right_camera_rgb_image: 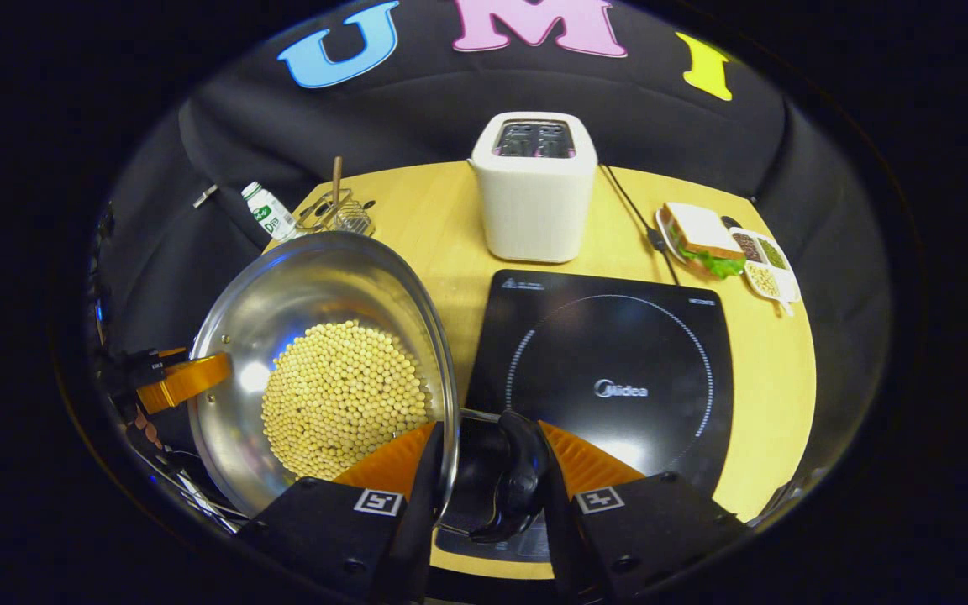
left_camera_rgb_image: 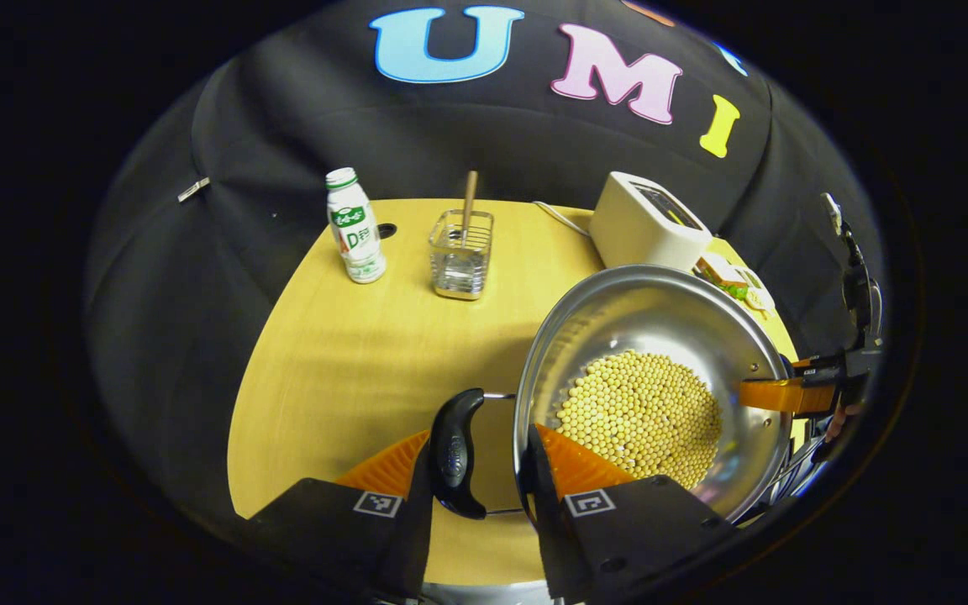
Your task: First push the handle of the pot to place it horizontally, then grasp the pot with both hands and set it on the induction cooktop.
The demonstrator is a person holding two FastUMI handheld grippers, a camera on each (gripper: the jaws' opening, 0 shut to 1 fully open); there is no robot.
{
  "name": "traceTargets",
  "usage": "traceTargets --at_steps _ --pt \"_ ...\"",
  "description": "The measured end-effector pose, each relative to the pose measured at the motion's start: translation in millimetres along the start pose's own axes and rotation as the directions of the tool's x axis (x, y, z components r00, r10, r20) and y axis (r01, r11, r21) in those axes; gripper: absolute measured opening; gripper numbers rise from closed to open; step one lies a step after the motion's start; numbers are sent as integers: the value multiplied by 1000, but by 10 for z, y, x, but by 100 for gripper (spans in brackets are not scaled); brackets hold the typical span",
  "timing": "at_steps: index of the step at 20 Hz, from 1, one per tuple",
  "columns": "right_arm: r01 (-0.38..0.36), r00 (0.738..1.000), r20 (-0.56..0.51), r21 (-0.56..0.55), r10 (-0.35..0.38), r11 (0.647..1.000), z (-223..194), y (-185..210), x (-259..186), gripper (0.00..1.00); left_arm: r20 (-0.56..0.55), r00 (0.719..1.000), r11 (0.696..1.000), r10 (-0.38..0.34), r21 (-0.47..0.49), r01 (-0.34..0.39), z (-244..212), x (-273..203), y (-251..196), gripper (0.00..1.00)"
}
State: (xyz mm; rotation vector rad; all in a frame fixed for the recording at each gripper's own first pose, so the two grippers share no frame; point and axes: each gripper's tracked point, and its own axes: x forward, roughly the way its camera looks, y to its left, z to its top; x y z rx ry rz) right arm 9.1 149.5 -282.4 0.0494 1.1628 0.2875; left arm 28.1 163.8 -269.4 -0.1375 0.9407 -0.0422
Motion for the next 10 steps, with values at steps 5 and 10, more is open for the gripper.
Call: traceTargets --at_steps 5,10 --pt "29 1000 8 18 -29 999 22 -636 -204 55 4 999 999 -35 20 35 97 47 -667 56" --pt "54 999 -2 50 -54 997 56 -1270 -276 59 -12 998 997 -68 43 68 170 217 -1288 56"
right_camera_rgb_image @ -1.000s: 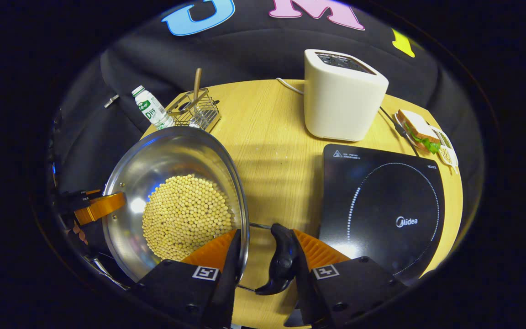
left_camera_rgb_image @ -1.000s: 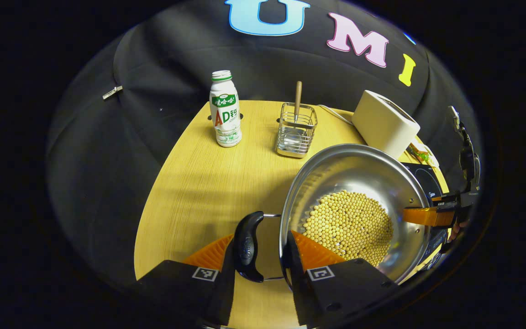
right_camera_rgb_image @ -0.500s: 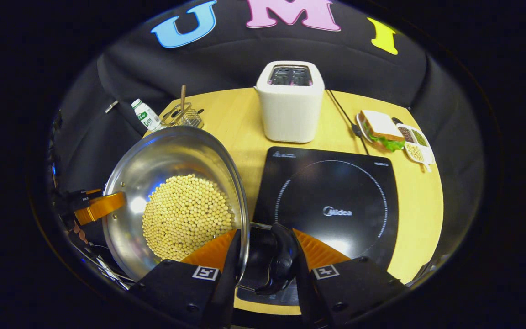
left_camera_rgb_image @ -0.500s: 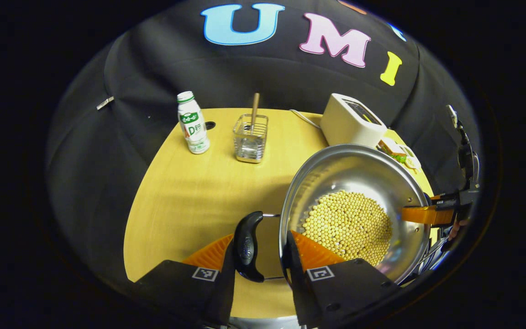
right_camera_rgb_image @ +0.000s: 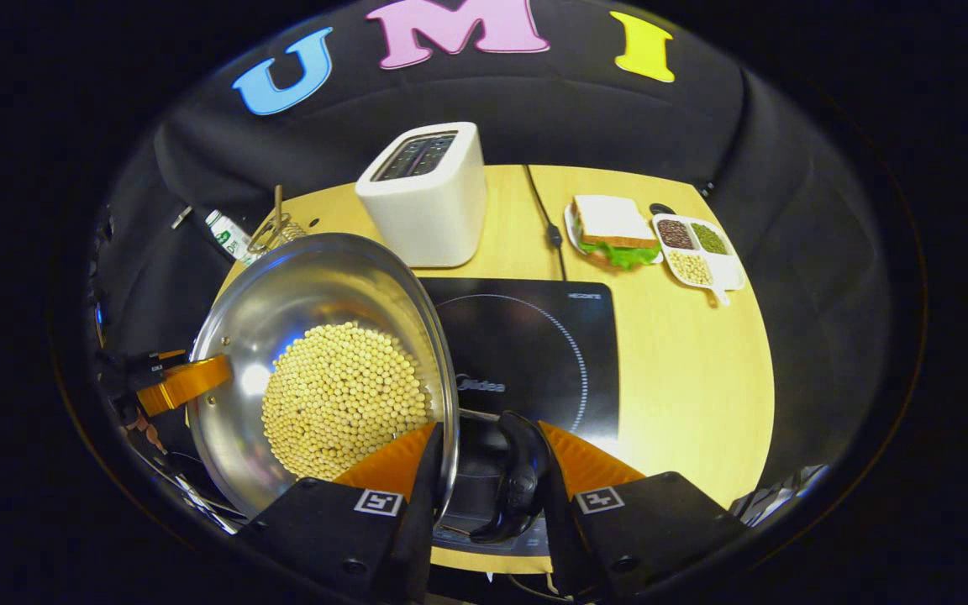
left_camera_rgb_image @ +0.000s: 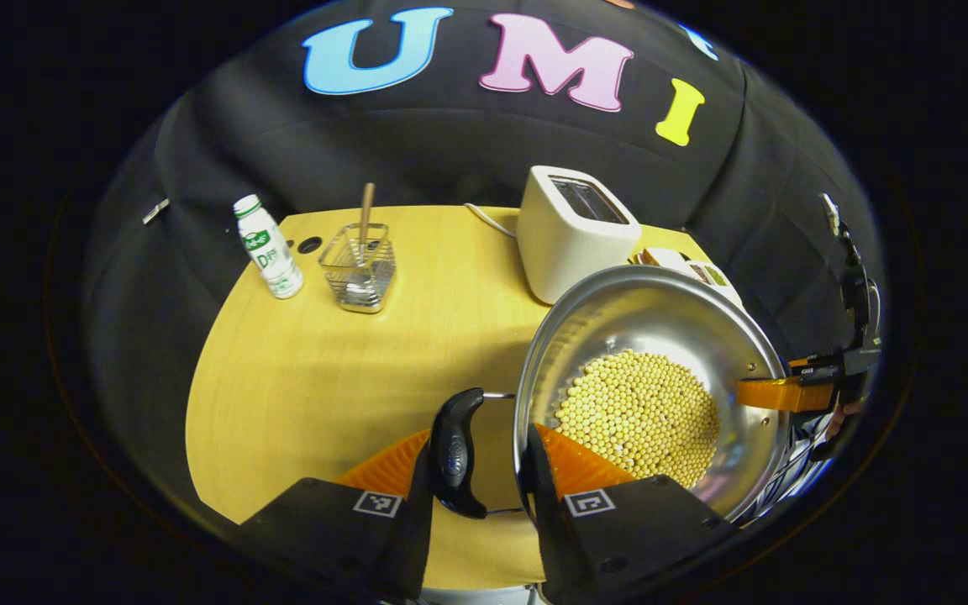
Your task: First push the handle of the pot to place it horizontally, then grasp the pot with both hands and set it on the induction cooktop.
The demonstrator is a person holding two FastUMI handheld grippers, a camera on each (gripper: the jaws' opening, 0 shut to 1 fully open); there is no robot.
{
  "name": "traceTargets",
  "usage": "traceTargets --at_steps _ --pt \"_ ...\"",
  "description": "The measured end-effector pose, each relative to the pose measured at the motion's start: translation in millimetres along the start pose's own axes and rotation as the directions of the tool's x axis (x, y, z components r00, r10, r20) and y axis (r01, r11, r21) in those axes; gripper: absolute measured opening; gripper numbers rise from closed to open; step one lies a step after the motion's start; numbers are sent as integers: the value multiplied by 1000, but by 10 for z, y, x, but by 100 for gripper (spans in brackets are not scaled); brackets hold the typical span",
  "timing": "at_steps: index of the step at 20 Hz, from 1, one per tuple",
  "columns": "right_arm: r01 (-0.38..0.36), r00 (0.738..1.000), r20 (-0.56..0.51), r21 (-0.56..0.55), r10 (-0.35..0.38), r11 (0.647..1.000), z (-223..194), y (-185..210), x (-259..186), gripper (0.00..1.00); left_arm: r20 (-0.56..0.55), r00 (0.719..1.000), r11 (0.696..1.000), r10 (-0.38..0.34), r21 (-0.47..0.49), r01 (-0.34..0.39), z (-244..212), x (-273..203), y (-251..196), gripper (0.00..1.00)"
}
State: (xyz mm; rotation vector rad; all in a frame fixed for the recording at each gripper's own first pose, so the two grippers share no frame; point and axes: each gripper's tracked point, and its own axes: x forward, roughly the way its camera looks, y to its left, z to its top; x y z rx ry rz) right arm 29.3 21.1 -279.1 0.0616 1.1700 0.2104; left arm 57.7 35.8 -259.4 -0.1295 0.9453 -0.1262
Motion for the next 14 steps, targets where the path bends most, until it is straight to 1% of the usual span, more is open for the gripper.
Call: traceTargets --at_steps 3,4,5,7,8,9,14 --pt "13 1000 -9 16 -13 1000 16 -321 25 59 -11 1000 1000 -17 15 17 74 143 -294 56" --pt "17 1000 -11 21 -17 1000 25 -412 45 55 -15 1000 1000 -21 20 22 97 189 -380 56" --pt "18 1000 -12 24 -18 1000 36 -490 63 59 -18 1000 999 -24 21 24 109 234 -463 56" --pt "23 1000 -17 25 -22 999 62 -647 106 59 -26 999 999 -28 23 28 129 354 -585 56" --pt "23 1000 -18 26 -23 999 65 -695 125 55 -28 999 999 -29 23 29 138 415 -631 56" --pt "22 1000 -17 26 -22 999 83 -747 157 59 -27 999 999 -28 21 29 140 447 -675 56" --pt "11 1000 -26 27 -11 1000 124 -895 308 60 -31 999 1000 -16 11 16 143 615 -787 56"
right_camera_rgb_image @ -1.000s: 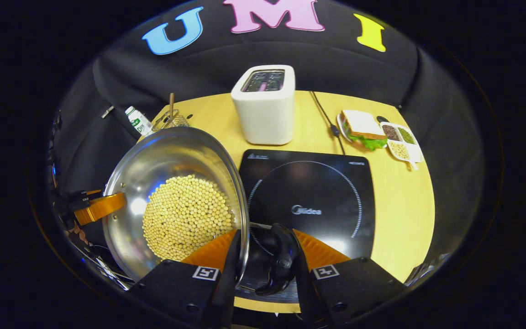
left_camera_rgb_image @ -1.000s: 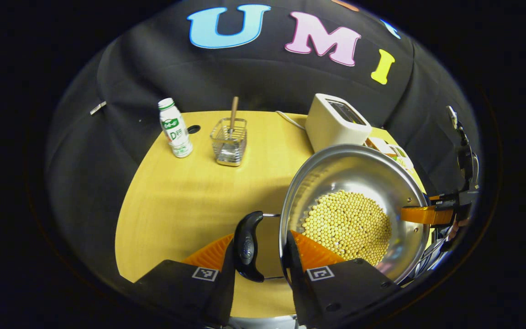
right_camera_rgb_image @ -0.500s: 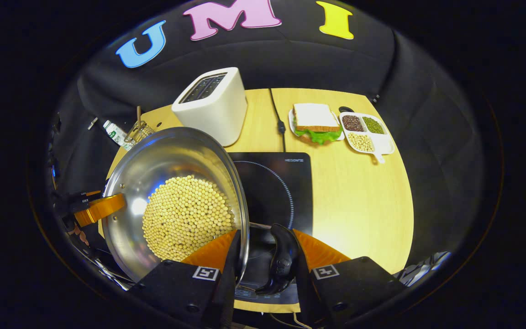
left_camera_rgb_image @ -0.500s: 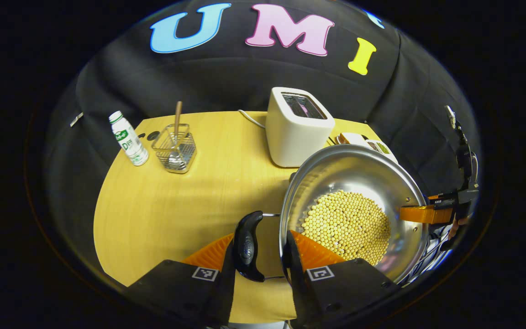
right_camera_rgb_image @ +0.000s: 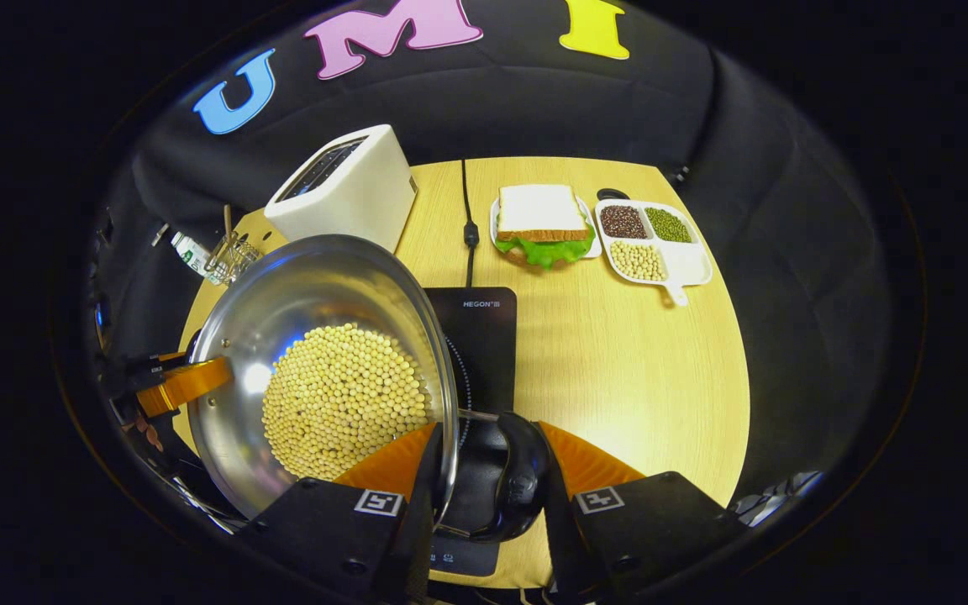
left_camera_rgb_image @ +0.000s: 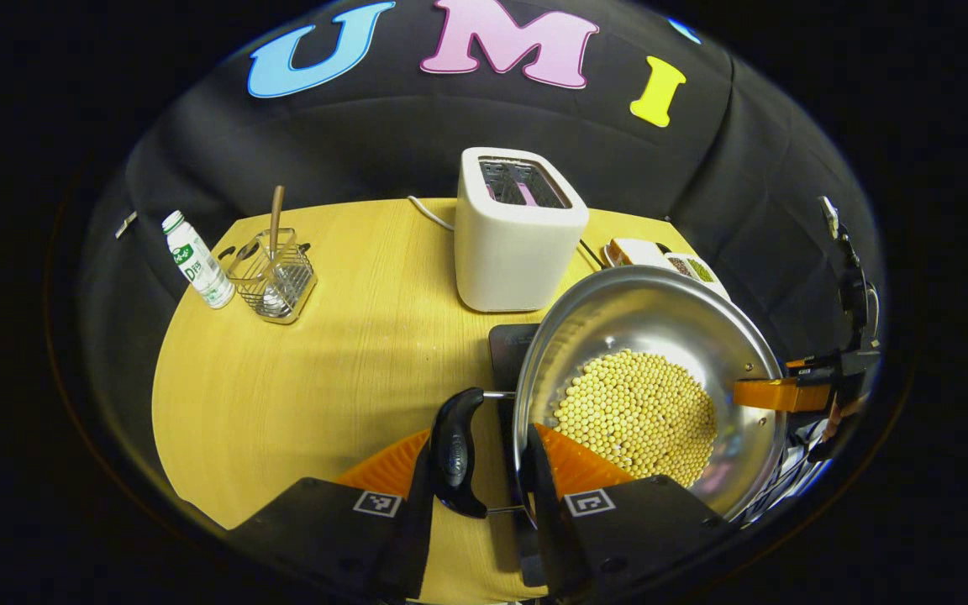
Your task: First push the handle of the pot to place it horizontally, then grasp the pot with both hands and set it on the induction cooktop.
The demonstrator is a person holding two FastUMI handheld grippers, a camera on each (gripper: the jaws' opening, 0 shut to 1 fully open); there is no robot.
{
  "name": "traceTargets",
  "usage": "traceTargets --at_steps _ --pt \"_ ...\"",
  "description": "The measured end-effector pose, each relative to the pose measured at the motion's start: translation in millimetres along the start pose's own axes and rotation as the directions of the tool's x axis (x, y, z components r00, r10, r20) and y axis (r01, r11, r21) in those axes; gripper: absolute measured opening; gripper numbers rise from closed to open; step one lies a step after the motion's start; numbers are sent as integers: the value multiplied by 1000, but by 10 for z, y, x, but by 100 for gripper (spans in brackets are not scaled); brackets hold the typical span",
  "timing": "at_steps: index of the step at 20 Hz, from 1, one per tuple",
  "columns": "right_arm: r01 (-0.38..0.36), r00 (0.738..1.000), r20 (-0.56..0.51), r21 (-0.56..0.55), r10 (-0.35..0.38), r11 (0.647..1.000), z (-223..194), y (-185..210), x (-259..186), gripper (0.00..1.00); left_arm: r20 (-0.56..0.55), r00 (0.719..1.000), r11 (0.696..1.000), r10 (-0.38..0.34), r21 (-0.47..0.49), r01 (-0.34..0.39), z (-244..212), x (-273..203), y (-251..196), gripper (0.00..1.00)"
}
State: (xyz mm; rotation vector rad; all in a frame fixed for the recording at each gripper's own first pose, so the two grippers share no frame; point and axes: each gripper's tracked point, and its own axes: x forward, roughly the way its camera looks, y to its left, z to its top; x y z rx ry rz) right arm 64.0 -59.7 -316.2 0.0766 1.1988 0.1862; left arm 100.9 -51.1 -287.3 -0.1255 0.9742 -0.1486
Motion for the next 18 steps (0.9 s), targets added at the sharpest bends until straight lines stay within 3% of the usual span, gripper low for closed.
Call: traceTargets --at_steps 18 --pt "-10 1000 -20 11 11 1000 16 -124 292 59 -10 1000 1000 7 -30 -7 -13 270 -57 55"
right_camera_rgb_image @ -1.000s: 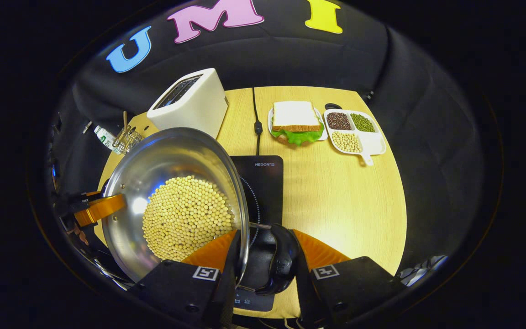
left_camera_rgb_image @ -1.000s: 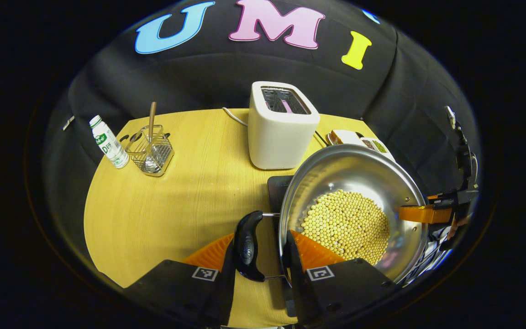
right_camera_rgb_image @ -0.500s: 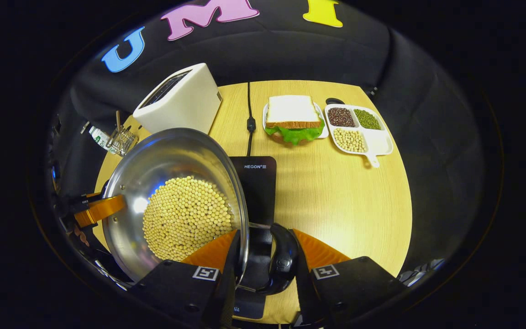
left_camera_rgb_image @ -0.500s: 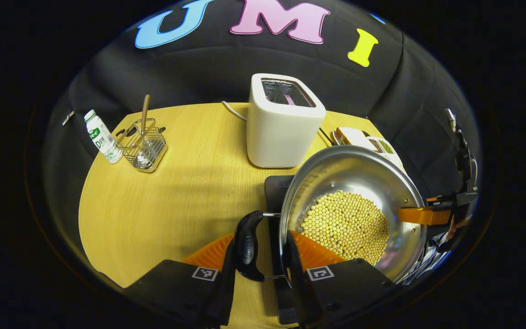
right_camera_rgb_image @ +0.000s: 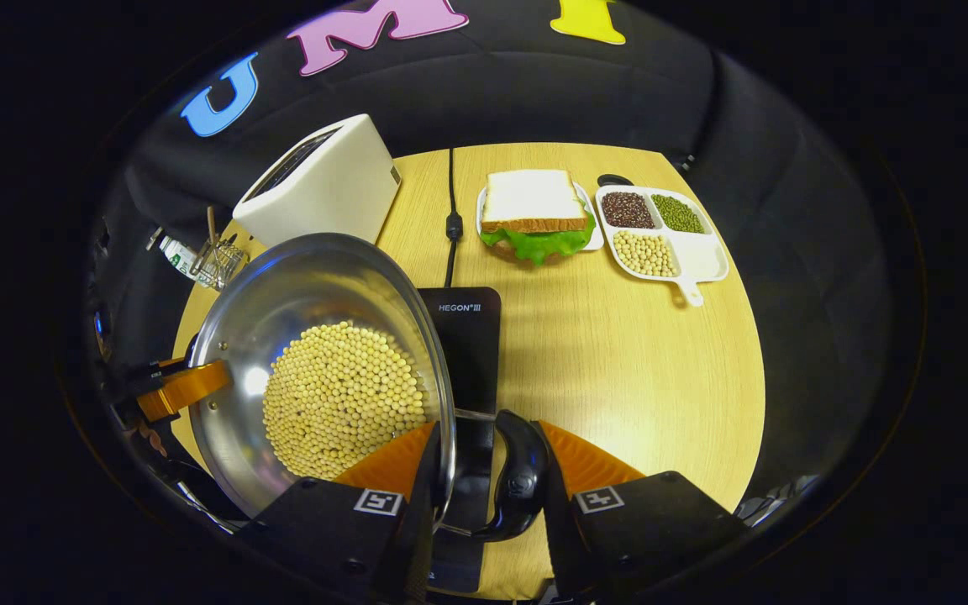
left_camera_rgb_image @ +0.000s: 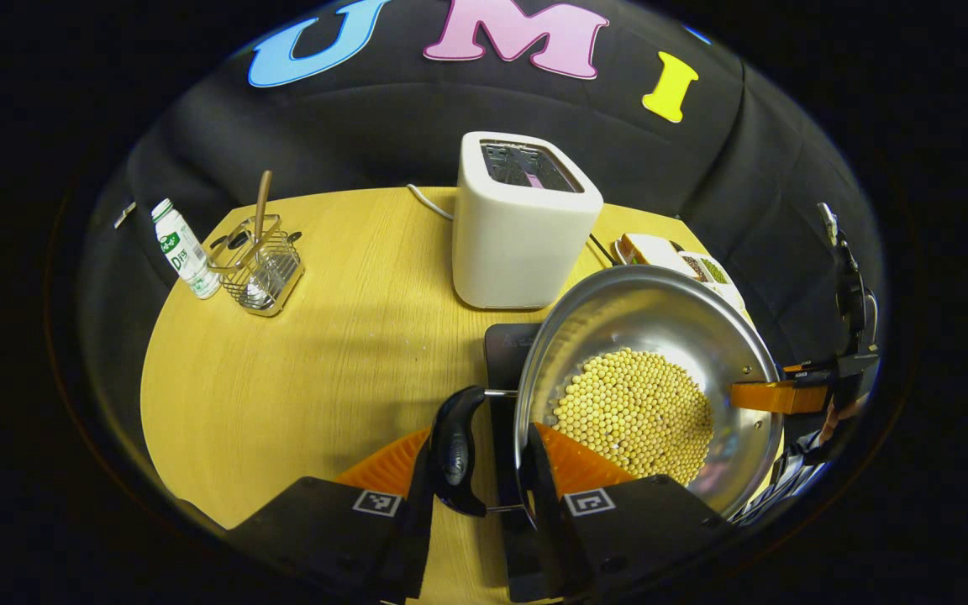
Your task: First push the handle of the pot to place it horizontally, then grasp the pot with both hands and set it on the induction cooktop.
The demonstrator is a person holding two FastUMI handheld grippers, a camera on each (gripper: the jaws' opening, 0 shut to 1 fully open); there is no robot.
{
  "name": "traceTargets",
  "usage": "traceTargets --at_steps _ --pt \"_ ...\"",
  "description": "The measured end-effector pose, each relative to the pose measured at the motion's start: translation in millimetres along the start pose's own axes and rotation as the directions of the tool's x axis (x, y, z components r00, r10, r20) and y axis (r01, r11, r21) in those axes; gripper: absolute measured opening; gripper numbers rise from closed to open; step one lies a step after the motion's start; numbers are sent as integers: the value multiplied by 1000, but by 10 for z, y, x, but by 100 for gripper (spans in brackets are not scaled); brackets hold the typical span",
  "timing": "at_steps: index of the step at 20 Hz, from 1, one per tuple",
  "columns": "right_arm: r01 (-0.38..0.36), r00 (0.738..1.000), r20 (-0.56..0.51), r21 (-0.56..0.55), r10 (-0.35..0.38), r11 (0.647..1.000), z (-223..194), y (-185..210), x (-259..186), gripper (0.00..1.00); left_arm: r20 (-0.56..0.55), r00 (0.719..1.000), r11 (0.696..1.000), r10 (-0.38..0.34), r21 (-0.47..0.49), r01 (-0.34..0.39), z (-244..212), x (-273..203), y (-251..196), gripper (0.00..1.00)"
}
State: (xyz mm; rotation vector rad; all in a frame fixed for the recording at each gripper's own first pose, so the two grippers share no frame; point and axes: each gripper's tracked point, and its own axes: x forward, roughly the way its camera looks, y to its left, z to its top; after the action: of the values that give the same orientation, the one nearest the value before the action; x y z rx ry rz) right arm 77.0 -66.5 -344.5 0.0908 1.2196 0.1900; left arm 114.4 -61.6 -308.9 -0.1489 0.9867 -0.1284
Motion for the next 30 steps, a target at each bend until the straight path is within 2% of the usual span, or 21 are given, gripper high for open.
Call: traceTargets --at_steps 8,10,11,12,13,14,21,24,25,30 --pt "4 1000 -4 9 -4 1000 -3 6 1 60 9 1000 1000 -4 -12 4 20 -14 0 58" --pt "21 1000 -6 -5 -21 1000 -19 3 -14 69 2 1000 1000 -4 5 4 2 -12 -8 61" --pt "24 1000 2 -6 -24 1000 -14 10 -24 72 13 1000 1000 3 18 -3 10 -27 3 69" --pt "29 1000 9 -5 -29 1000 -8 6 -33 92 26 1000 1000 11 28 -12 26 -40 4 84" --pt "29 999 20 -2 -29 1000 2 3 -36 97 36 999 999 10 31 -11 51 -71 -9 99" --pt "31 999 31 3 -31 1000 6 5 -68 98 44 999 1000 6 26 -7 45 -82 -18 96" --pt "50 990 131 36 -54 998 165 -32 -314 99 97 995 999 37 30 -40 122 -314 68 96" --pt "60 970 233 41 -68 997 318 -23 -532 100 166 985 998 44 34 -50 244 -526 82 93" --pt "60 960 272 35 -67 998 377 -8 -613 99 192 980 998 41 32 -48 288 -591 73 95" --pt "79 883 465 -5 -67 997 627 134 -1159 99 341 939 998 42 29 -55 508 -1039 47 96"
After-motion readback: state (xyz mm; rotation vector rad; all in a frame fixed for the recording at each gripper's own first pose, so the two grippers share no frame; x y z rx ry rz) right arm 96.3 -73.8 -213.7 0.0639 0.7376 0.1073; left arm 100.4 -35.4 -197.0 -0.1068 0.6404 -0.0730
